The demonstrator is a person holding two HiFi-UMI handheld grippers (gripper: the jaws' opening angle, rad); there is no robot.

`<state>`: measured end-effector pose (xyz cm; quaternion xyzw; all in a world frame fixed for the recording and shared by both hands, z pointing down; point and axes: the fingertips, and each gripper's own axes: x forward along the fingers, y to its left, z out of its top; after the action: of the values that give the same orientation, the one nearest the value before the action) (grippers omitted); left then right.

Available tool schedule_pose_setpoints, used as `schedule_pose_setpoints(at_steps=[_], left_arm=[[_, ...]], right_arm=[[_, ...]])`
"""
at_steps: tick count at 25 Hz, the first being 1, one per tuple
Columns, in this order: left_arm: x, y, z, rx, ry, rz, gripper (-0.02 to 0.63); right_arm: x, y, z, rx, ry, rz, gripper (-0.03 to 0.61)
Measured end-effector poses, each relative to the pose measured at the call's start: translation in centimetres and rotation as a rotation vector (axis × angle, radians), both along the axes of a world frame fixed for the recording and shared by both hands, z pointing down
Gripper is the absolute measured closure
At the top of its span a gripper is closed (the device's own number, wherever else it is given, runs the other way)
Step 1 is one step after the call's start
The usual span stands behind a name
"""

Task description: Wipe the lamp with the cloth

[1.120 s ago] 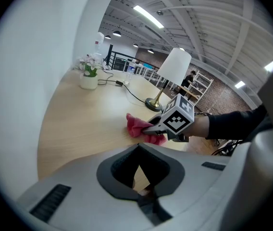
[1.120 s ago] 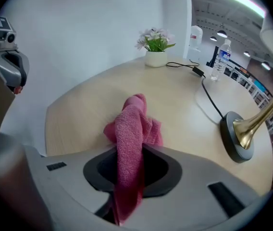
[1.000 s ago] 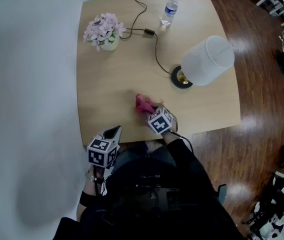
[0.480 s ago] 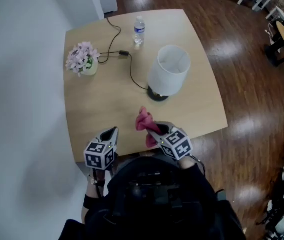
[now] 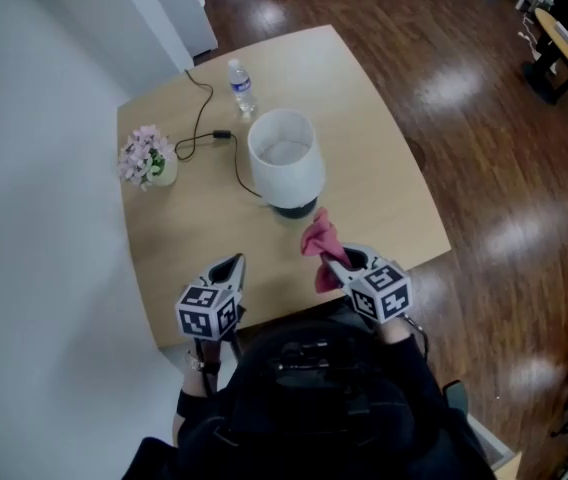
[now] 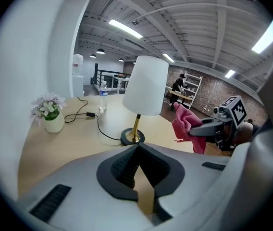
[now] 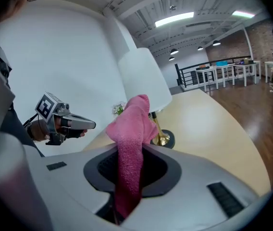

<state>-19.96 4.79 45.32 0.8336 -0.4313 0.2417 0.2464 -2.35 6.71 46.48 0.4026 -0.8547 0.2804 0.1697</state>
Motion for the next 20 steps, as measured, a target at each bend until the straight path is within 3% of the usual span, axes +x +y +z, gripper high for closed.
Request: schedule_pose_setpoints(at_steps=[4, 9, 14, 20], left_arm=[[1.3, -3.1, -4.4, 0.097, 0.021, -0.037, 0.614], [2.9, -8.0, -9.2, 0.198, -0.01, -0.089, 0.614], [3.7, -11.3, -8.6, 0.178, -0.019, -0.135, 0.614], [4.4, -9.0, -6.1, 0.119, -0.014, -0.201, 0.614]], right_arm=[[2.8, -3.5, -3.2, 0.081, -0.034, 0.041, 0.502], [5.0, -9.3, -8.3, 0.189, -0.085, 0.037, 0.502], [4.2, -15.8, -13.2, 0.254, -0.167, 0.003, 0.502], [3.3, -16.7, -15.6, 0.255, -0.29, -0.037, 0.5]])
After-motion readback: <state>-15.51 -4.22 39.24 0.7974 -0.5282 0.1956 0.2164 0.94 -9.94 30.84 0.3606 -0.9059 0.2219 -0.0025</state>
